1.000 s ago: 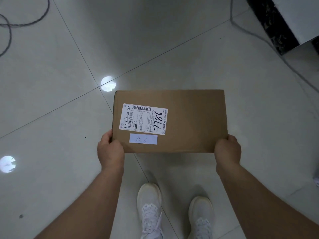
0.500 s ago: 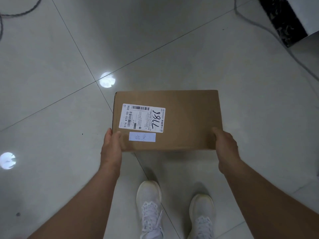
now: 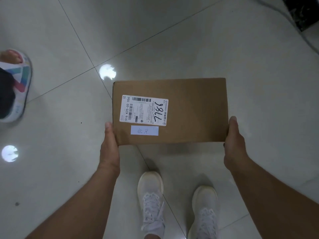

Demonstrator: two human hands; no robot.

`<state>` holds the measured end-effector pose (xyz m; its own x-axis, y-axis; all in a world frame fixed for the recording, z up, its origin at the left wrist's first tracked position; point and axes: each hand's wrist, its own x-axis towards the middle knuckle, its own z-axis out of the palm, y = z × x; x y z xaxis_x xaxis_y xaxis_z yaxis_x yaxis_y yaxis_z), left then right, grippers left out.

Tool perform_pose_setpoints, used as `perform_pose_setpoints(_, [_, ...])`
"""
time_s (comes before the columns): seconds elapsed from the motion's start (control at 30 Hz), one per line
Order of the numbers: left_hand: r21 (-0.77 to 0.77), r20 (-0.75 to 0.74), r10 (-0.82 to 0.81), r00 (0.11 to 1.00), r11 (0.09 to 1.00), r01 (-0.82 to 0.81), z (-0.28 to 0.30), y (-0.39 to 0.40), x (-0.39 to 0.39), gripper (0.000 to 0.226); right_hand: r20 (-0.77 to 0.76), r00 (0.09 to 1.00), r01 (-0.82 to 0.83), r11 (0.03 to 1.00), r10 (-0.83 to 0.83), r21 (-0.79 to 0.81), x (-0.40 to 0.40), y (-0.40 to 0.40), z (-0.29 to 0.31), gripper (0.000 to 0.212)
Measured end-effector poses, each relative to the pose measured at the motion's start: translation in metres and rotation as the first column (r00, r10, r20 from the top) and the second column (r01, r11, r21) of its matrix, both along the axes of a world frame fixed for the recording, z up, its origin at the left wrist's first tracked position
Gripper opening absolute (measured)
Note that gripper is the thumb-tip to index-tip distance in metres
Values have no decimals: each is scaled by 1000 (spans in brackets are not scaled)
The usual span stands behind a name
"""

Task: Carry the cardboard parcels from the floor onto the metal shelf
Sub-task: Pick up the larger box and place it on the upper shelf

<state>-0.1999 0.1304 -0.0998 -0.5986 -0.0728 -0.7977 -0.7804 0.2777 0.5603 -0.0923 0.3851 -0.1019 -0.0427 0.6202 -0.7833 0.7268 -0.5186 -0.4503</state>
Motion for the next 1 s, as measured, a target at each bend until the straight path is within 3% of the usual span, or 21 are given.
perform_pose_setpoints(0.07, [25,-12,-3,1000,1000,3,12,1,-1,70,-19,1000,-8,1000,9,27,0,-1,11,78])
perform_pose_setpoints(0.23, [34,-97,-45,994,998,48,51,10,-16,82,-36,996,-72,987,77,141,-15,13,64,71])
perform_pose_setpoints(0.37, [57,-221,-54,974,996,68,107,27,-38,71,-66,989,-111,965,130,237,-33,29,129,73])
perform_pose_setpoints(0.73, [229,-434,-96,895,950,213,298,67,-76,80,-334,942,61,964,30,260,-53,62,331,62])
perform_pose_setpoints(0.9, [253,-464,-129,876,929,271,383,82,-76,62,-383,924,124,954,-10,274,-48,68,407,60])
perform_pose_setpoints(1.0, [259,-501,-145,853,916,307,424,89,-73,63,-405,914,148,941,-13,306,-42,70,444,56])
